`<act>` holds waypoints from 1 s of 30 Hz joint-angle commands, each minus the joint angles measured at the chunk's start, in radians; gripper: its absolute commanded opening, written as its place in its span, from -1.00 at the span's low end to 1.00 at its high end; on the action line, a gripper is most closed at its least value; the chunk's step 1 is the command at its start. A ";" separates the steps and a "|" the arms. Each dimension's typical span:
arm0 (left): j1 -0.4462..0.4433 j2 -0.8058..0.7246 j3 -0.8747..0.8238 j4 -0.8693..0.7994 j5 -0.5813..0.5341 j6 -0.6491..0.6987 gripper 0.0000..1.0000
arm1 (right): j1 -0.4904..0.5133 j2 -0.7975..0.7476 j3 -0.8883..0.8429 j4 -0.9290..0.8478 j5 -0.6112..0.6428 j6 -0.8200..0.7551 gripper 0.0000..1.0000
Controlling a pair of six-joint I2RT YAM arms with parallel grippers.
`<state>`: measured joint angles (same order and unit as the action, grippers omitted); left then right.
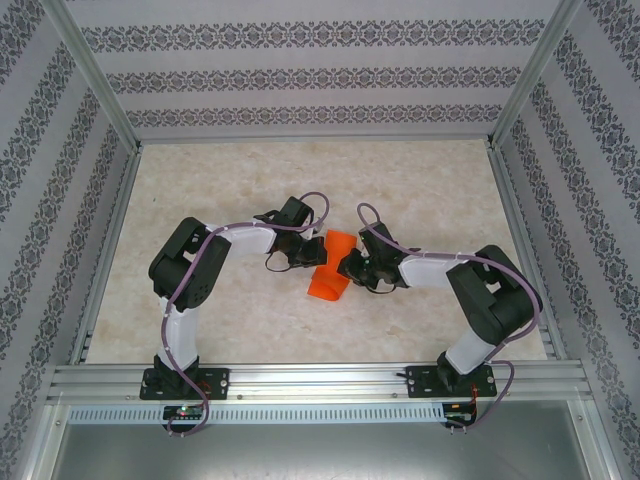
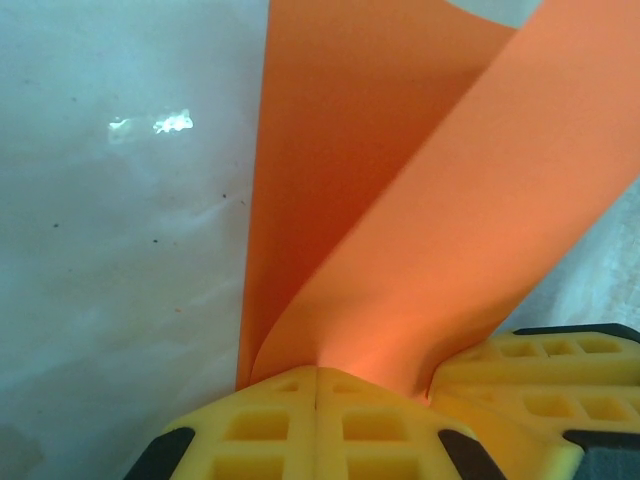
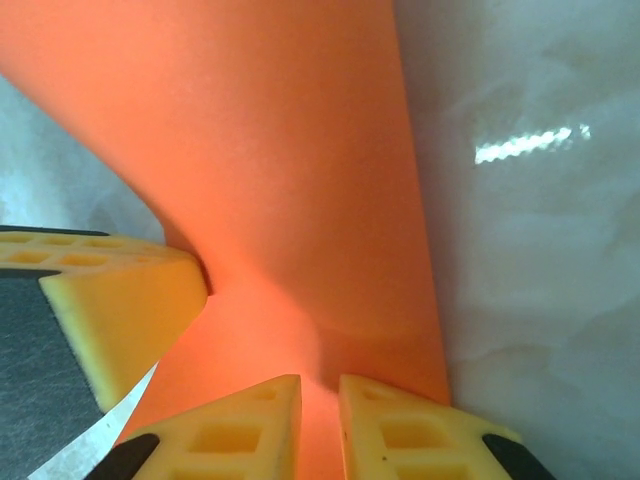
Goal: Fold a paper plane with a square sheet of paper (pick it up from the middle)
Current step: Fold the square sheet of paper in half at the center of the table.
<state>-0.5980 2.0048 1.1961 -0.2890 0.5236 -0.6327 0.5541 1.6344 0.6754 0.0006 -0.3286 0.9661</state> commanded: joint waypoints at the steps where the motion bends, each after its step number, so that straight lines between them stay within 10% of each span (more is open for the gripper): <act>1: -0.010 0.053 -0.025 -0.078 -0.043 0.024 -1.00 | 0.004 -0.069 -0.008 -0.012 -0.002 -0.041 -0.61; 30: -0.010 0.063 -0.014 -0.087 -0.042 0.027 -1.00 | 0.054 -0.149 -0.089 0.083 -0.058 -0.051 -0.61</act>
<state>-0.5980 2.0060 1.1965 -0.2890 0.5262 -0.6327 0.5896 1.5326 0.5850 0.0753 -0.3729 0.9367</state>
